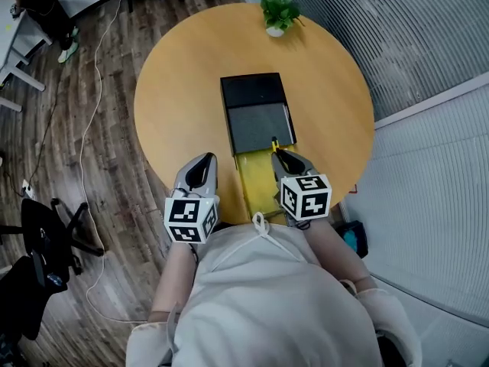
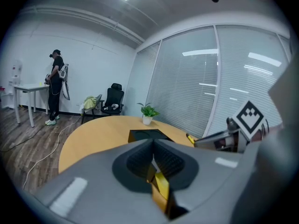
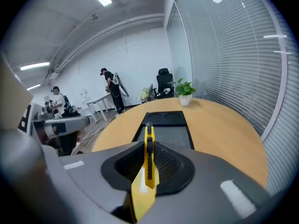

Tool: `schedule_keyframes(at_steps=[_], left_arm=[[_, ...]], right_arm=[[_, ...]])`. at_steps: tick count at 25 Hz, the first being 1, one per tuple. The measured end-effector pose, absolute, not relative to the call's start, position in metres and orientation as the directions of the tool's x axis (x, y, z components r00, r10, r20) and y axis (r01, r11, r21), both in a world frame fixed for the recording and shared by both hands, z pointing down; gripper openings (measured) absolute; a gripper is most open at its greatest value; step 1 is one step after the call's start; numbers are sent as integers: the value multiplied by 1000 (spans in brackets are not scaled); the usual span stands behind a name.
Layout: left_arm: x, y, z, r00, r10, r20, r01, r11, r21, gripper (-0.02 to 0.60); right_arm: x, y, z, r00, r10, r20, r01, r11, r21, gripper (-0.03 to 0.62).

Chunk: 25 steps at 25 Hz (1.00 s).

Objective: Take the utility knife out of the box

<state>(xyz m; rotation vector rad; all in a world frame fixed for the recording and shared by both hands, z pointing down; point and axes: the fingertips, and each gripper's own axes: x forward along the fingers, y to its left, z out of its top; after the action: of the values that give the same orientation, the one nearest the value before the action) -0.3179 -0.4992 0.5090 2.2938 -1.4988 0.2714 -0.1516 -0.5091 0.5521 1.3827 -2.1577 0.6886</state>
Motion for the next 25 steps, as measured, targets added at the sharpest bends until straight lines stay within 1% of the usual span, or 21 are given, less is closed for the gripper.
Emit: schedule_keyframes(at_steps=[5, 9, 12, 25], left_arm=[[-316, -496, 493, 413, -846, 336, -909, -365, 200, 6], [-316, -494, 482, 419, -851, 316, -907, -373, 196, 6], [-318, -493, 474, 414, -859, 301, -909, -371, 192, 6], [-322, -486, 460, 391, -880, 270, -919, -354, 176, 6]], right_arm=[[-164, -513, 478, -403, -769, 497, -912, 385, -143, 63], [-174, -507, 444, -432, -794, 428, -900, 412, -143, 63], [-178, -503, 438, -444, -795, 414, -893, 427, -139, 63], [-185, -500, 451, -475, -773, 421, -875, 467, -130, 63]])
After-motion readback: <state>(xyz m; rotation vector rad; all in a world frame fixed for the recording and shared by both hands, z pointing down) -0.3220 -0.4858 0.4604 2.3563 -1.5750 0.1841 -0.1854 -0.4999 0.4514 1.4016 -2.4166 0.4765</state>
